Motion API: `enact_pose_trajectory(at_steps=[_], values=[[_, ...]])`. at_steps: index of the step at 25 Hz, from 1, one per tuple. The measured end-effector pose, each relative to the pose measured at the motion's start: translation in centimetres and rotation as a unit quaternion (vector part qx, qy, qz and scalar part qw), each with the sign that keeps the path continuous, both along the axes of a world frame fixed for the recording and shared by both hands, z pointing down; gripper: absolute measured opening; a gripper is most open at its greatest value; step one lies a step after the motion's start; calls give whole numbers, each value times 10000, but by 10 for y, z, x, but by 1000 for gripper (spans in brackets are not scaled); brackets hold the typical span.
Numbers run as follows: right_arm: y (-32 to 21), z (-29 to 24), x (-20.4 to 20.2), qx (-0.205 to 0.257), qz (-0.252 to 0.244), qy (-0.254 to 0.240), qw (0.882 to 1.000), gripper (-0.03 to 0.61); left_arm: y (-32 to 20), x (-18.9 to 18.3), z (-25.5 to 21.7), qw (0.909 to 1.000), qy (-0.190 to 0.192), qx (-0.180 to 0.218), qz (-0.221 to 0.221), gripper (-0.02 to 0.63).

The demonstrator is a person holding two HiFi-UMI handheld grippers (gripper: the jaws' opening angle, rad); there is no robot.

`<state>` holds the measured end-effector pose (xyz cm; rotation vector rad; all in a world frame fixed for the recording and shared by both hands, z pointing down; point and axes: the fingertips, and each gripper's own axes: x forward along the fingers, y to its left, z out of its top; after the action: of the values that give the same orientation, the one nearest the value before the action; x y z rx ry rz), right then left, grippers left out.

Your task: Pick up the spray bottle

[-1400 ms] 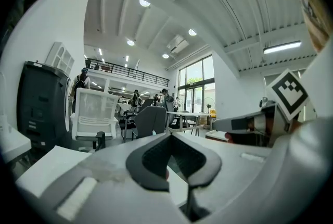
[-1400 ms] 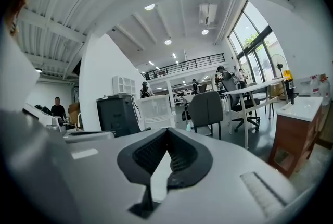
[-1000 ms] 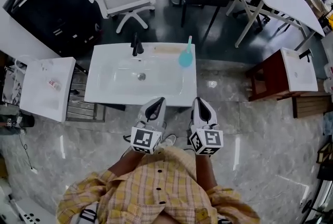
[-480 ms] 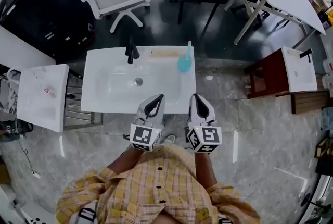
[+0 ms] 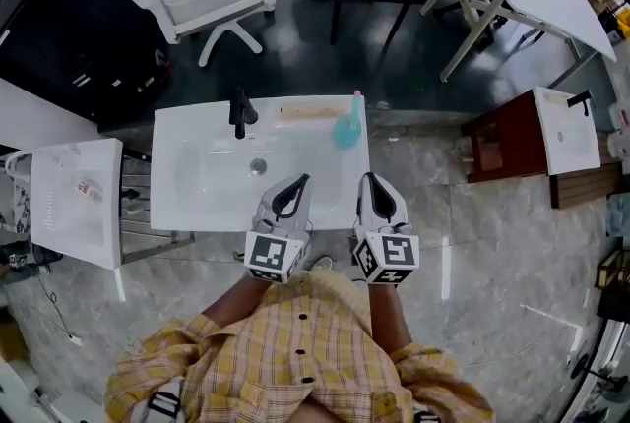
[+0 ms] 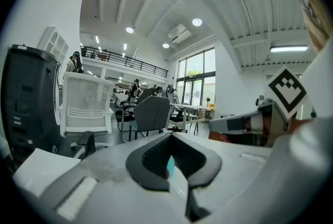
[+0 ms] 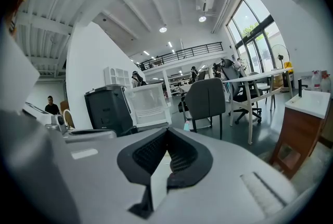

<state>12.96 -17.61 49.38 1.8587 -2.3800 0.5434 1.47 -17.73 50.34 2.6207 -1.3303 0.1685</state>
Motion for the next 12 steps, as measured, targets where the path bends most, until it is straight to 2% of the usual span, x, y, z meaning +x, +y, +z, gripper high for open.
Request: enact_pose_trajectory(at_steps=[12], values=[[-52,16,-1,-202,8,51,9998,-2,-33,-2,9,9999,-18,-116,83,0]])
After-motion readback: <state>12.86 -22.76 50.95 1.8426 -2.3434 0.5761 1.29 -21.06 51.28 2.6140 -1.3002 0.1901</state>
